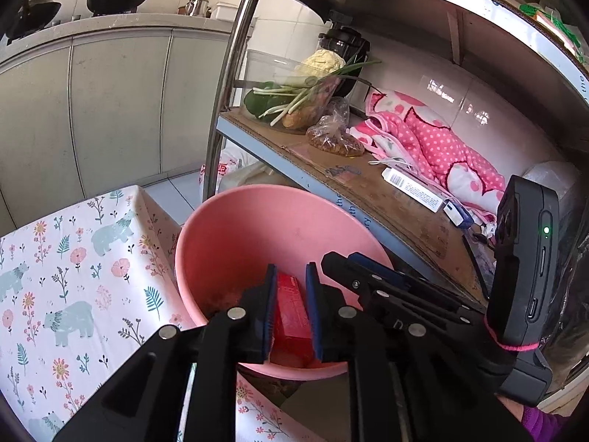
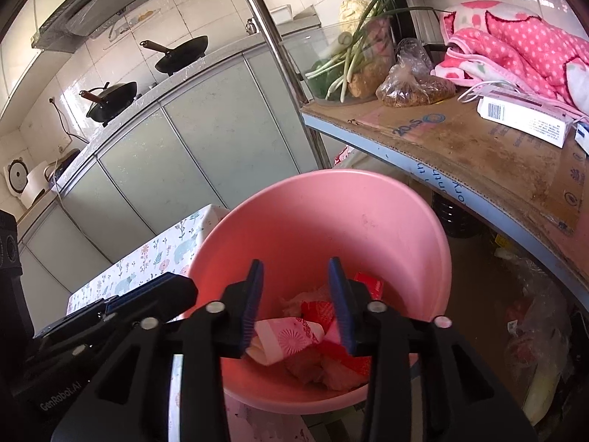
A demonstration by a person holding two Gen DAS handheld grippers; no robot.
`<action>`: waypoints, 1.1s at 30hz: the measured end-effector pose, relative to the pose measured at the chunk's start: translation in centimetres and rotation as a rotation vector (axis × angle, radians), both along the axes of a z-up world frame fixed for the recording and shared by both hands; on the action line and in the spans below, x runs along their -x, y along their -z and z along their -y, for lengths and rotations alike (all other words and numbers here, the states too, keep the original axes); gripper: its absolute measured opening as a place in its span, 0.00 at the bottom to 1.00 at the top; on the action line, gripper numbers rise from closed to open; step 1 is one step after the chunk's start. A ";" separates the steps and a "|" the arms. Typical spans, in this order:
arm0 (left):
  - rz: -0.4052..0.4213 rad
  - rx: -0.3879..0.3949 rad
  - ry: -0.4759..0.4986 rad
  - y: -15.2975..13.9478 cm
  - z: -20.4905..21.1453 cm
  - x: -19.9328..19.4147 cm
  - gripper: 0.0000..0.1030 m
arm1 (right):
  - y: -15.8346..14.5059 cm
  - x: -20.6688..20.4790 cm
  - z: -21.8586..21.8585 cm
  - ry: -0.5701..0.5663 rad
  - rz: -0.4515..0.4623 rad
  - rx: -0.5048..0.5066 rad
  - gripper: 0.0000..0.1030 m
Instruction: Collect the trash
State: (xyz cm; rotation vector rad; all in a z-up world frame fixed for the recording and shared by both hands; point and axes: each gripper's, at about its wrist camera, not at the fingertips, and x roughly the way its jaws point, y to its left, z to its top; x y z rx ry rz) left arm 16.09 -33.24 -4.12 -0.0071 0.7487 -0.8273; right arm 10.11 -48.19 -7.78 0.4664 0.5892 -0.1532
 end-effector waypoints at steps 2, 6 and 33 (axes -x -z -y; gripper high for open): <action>-0.004 0.002 -0.002 0.0 -0.2 0.1 0.23 | -0.1 0.1 -0.1 -0.005 0.000 0.001 0.39; -0.001 -0.003 -0.009 -0.3 -0.7 0.4 0.24 | -0.3 0.6 -0.5 -0.016 0.000 0.005 0.40; 0.063 0.012 -0.115 -5.1 -6.4 5.3 0.46 | -5.0 6.1 -5.6 -0.091 0.046 0.118 0.59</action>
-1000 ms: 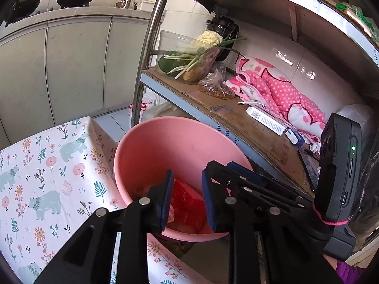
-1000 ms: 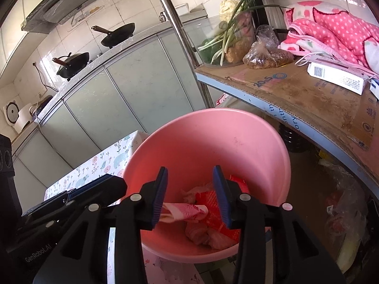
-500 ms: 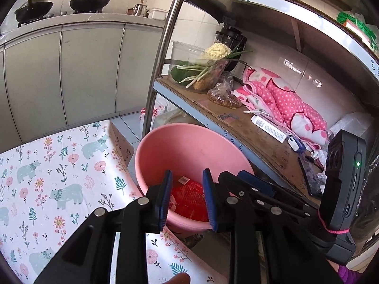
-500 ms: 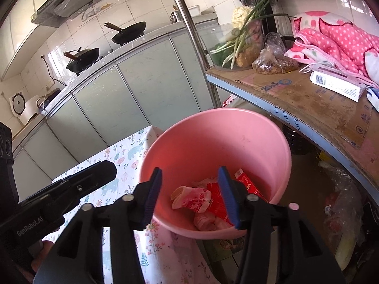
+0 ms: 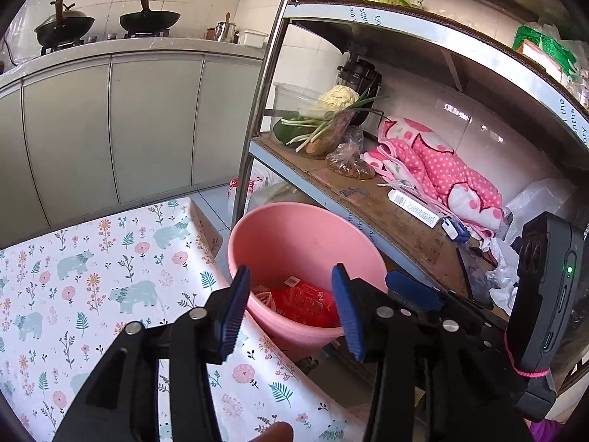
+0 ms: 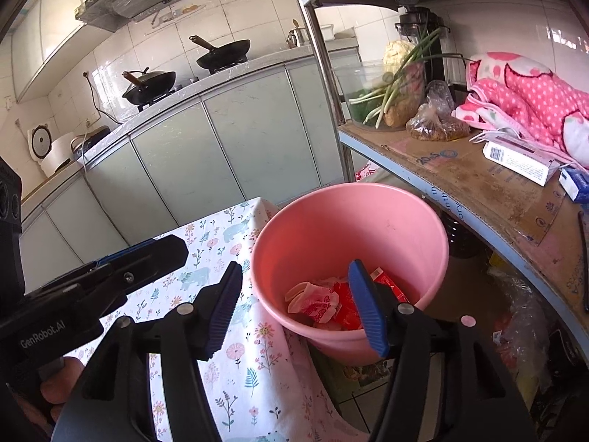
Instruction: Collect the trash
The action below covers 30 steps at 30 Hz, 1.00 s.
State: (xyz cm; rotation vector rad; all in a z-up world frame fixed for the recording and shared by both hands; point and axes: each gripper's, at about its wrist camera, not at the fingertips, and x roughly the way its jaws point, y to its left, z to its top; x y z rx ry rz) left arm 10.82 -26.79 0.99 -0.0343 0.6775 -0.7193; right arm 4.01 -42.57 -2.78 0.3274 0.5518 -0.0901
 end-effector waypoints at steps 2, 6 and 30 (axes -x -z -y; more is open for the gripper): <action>0.005 0.002 -0.003 -0.2 -0.4 0.4 0.46 | -0.3 0.4 -0.5 -0.001 0.005 0.017 0.60; 0.027 -0.006 -0.016 -0.7 -1.0 1.3 0.46 | -0.8 1.2 -1.3 0.002 0.013 0.057 0.60; 0.119 0.018 -0.065 -3.0 -4.3 4.9 0.46 | -2.2 3.8 -4.1 0.017 0.040 0.164 0.69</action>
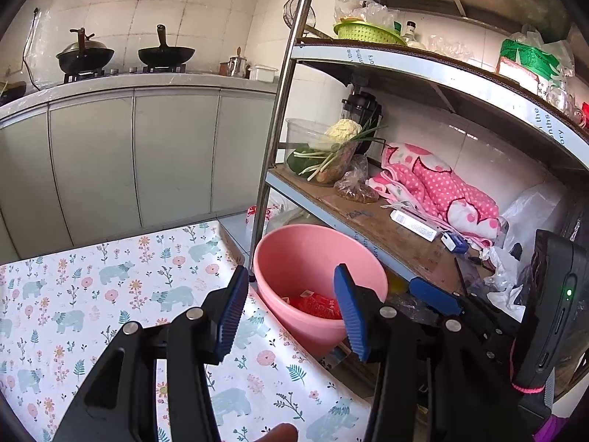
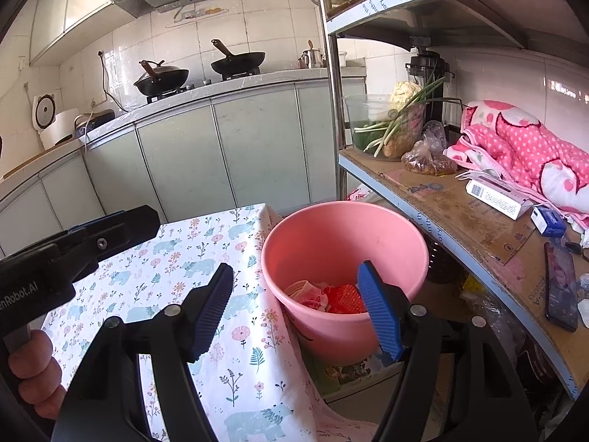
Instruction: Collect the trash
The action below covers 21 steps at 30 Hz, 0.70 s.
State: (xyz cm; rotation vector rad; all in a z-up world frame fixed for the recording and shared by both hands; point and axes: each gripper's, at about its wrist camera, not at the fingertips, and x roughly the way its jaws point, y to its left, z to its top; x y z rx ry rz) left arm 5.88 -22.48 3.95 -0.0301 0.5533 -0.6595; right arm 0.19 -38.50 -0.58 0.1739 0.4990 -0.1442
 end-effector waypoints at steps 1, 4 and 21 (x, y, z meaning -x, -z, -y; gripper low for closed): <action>0.001 0.001 -0.002 0.0 0.0 0.1 0.46 | 0.0 0.1 -0.1 0.000 0.000 0.002 0.69; 0.003 0.003 -0.003 -0.1 -0.2 0.2 0.46 | 0.1 0.2 -0.3 0.001 -0.004 0.013 0.69; 0.008 0.019 -0.028 -0.1 -1.5 0.4 0.46 | 0.5 0.0 -1.5 -0.004 -0.023 0.048 0.69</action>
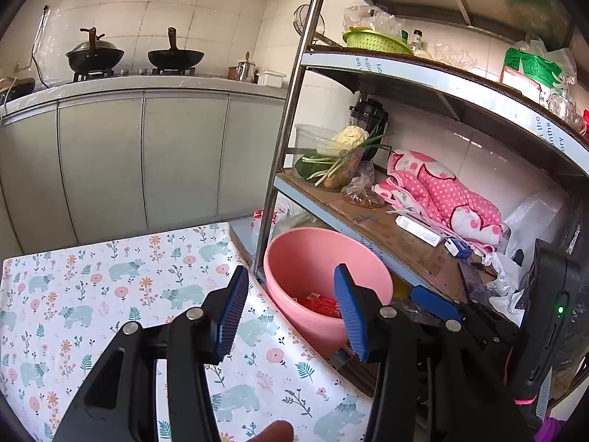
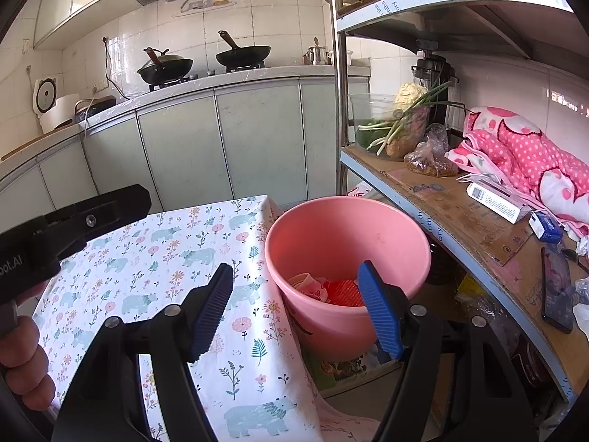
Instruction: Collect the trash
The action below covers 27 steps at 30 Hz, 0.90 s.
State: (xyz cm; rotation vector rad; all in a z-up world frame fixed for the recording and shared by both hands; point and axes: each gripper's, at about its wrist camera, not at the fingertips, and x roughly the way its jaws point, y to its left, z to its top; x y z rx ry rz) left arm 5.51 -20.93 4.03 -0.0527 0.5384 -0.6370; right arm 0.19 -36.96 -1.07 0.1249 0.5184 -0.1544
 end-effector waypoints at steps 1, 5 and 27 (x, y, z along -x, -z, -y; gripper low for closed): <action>0.001 0.001 -0.001 0.0 -0.1 0.0 0.46 | 0.0 0.0 0.0 0.000 -0.001 0.000 0.69; 0.000 -0.001 -0.005 0.1 -0.2 -0.1 0.46 | 0.1 -0.2 -0.1 0.000 -0.007 0.000 0.69; -0.003 -0.003 -0.006 0.3 -0.4 -0.3 0.46 | 0.2 -0.7 -0.1 -0.005 -0.018 -0.004 0.69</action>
